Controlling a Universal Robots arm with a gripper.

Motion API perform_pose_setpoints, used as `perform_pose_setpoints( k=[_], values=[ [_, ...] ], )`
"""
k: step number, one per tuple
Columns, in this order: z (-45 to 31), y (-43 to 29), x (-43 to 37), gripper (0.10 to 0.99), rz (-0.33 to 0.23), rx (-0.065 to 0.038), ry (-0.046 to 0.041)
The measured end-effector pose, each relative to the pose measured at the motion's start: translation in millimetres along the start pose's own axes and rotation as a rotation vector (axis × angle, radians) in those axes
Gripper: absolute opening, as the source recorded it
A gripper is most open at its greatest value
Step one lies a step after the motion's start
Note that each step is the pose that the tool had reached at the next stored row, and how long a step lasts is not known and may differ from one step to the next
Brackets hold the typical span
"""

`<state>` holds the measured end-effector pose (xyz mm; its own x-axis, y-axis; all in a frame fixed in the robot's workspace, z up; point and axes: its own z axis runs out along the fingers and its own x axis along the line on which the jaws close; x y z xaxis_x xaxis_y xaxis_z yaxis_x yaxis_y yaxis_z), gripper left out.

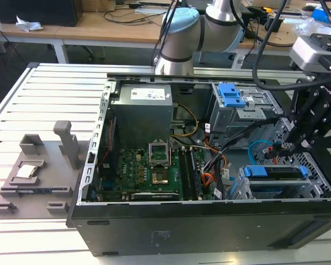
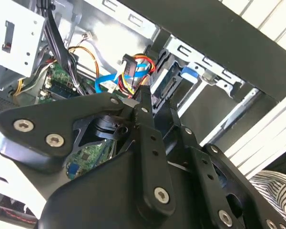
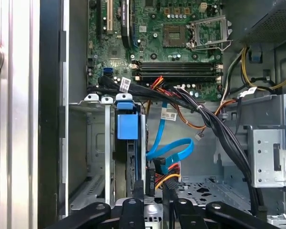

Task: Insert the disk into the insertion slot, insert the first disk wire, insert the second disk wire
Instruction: 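Insert the first disk wire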

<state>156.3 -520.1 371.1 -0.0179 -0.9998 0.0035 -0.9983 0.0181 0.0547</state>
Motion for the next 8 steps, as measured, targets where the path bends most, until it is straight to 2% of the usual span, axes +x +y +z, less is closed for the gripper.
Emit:
perform_pose_setpoints(
  k=[3,8],
  values=[
    [10.7,-0.7,-0.1,0.302,0.001,0.000,0.0000],
    [12.3,-0.8,-0.1,0.302,0.001,0.000,0.0008]
  ],
)
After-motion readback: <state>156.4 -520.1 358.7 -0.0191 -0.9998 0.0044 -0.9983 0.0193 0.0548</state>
